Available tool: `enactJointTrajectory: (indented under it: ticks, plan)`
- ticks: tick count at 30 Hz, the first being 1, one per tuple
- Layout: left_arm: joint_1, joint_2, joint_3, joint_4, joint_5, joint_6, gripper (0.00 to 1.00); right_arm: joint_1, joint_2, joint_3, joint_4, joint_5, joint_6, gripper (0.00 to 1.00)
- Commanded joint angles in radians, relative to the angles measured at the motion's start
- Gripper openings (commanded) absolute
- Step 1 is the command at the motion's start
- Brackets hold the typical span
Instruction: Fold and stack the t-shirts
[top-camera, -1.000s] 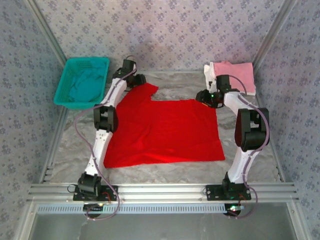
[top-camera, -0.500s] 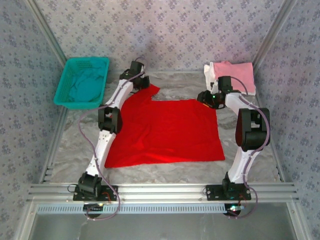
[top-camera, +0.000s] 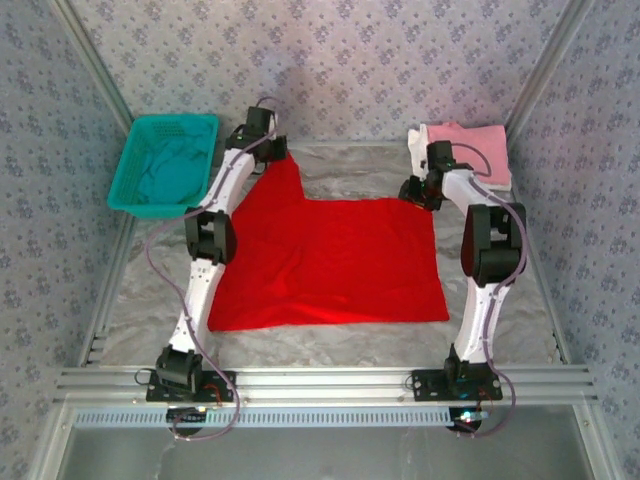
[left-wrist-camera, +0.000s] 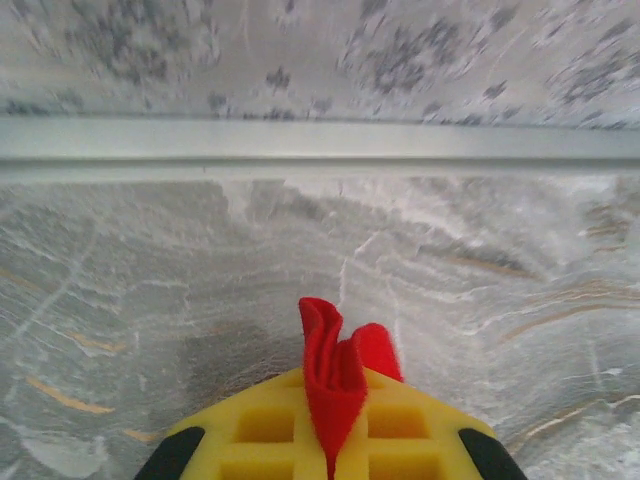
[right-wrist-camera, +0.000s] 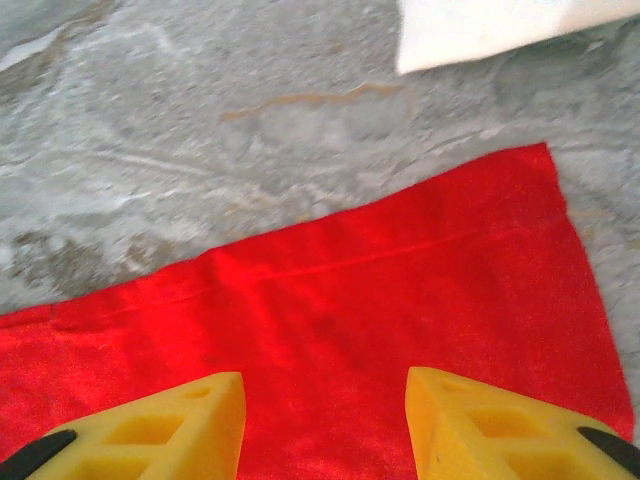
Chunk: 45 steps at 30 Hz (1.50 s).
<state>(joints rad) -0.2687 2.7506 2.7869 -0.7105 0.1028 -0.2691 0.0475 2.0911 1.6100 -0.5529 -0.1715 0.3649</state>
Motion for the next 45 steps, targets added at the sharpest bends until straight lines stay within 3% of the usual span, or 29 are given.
enactJointTrajectory:
  ticks: [1,8,16,25,34,41,45]
  plan:
    - [-0.004,-0.073,0.013,-0.004,-0.010,0.046,0.00,0.006,0.059,0.079,-0.125,0.086,-0.013,0.49]
    - [-0.013,-0.089,0.011,-0.063,-0.010,0.079,0.00,0.015,0.135,0.189,-0.206,0.158,0.004,0.51]
    - [-0.017,-0.147,-0.036,-0.086,-0.009,0.109,0.00,0.014,0.082,0.154,-0.173,0.228,0.000,0.53]
    - [-0.028,-0.322,-0.355,0.026,-0.005,0.128,0.00,-0.021,0.137,0.220,-0.210,0.201,0.002,0.53]
    - [-0.033,-0.445,-0.570,0.103,-0.022,0.139,0.00,-0.031,0.227,0.332,-0.273,0.215,-0.029,0.53]
    - [-0.033,-0.545,-0.754,0.180,-0.052,0.153,0.00,-0.029,0.275,0.365,-0.286,0.194,-0.037,0.45]
    - [-0.032,-0.576,-0.804,0.198,-0.068,0.154,0.00,-0.028,0.277,0.359,-0.290,0.194,-0.041,0.33]
